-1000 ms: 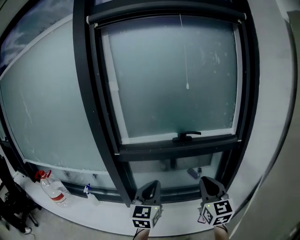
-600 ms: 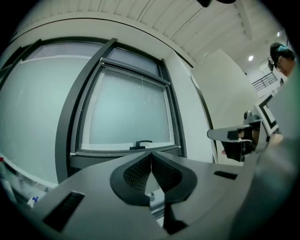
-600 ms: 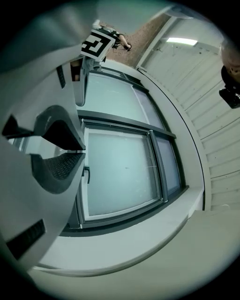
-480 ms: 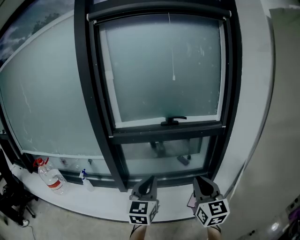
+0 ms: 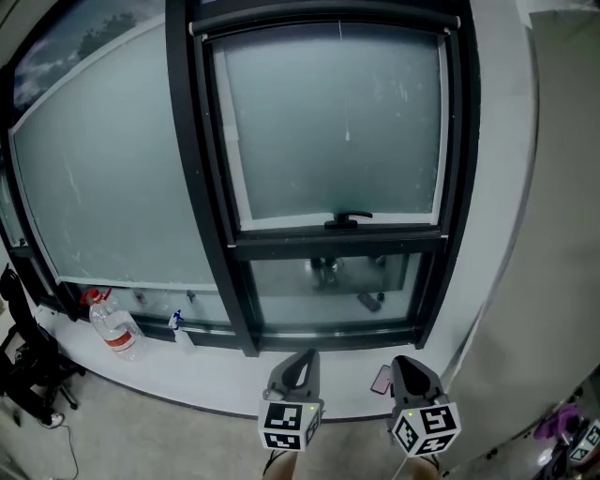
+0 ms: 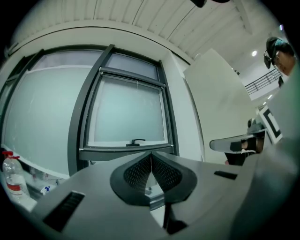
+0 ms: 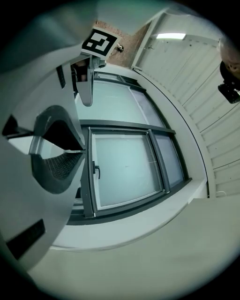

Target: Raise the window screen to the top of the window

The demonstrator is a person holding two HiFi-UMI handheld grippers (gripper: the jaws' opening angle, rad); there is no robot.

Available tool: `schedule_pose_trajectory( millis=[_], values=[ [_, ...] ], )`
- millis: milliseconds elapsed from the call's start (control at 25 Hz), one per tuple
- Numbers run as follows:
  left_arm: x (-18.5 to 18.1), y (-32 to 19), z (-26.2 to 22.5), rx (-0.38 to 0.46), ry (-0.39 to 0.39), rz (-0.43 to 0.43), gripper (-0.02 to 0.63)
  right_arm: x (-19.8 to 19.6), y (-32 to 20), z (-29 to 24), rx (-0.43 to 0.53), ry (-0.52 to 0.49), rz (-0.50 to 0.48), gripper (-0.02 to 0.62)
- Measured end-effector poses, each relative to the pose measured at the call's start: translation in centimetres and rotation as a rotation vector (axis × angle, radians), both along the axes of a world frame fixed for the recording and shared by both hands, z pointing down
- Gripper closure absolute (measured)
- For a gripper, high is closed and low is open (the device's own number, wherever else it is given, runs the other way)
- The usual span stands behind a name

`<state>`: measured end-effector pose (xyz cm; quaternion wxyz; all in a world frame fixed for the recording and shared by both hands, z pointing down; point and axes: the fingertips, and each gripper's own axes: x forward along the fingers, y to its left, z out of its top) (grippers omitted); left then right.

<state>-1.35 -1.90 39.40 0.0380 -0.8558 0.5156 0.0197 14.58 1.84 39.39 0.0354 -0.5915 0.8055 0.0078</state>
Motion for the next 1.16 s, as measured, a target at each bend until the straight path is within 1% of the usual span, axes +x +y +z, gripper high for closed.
schedule_pose_trajectory(
  millis=[120,160,440,840,1000,1160],
  values=[
    [-0.8,1.3,0.2,0.003,0.023,-0.004,0.600,-0.8,1.4,-0.2,0.016,0.003,-0.015,0.574],
    [-0.9,1.7,0.5,-0.005,0.021,0.005,0.600,-1.1,1.8,-0.1,0.014,0.004,-0.016,0.589],
    [-2.1,4.0,1.1,0.003,0.012,0.037,0.600,-4.1,4.1,0.7,0.011,0.034,-0.002,0.591],
    [-1.1,5.2,0.6,0.016,0.011,0.091,0.600,-3.8,5.5,0.4,0.015,0.044,0.035,0.591],
    [-0.7,5.1,0.8,0.016,0.005,0.098,0.600,-3.3,5.4,0.7,0.008,0.039,0.044,0.591],
    [-0.9,4.7,0.9,0.013,0.004,0.098,0.600,-3.7,5.1,1.1,0.001,0.042,0.039,0.591]
  ],
)
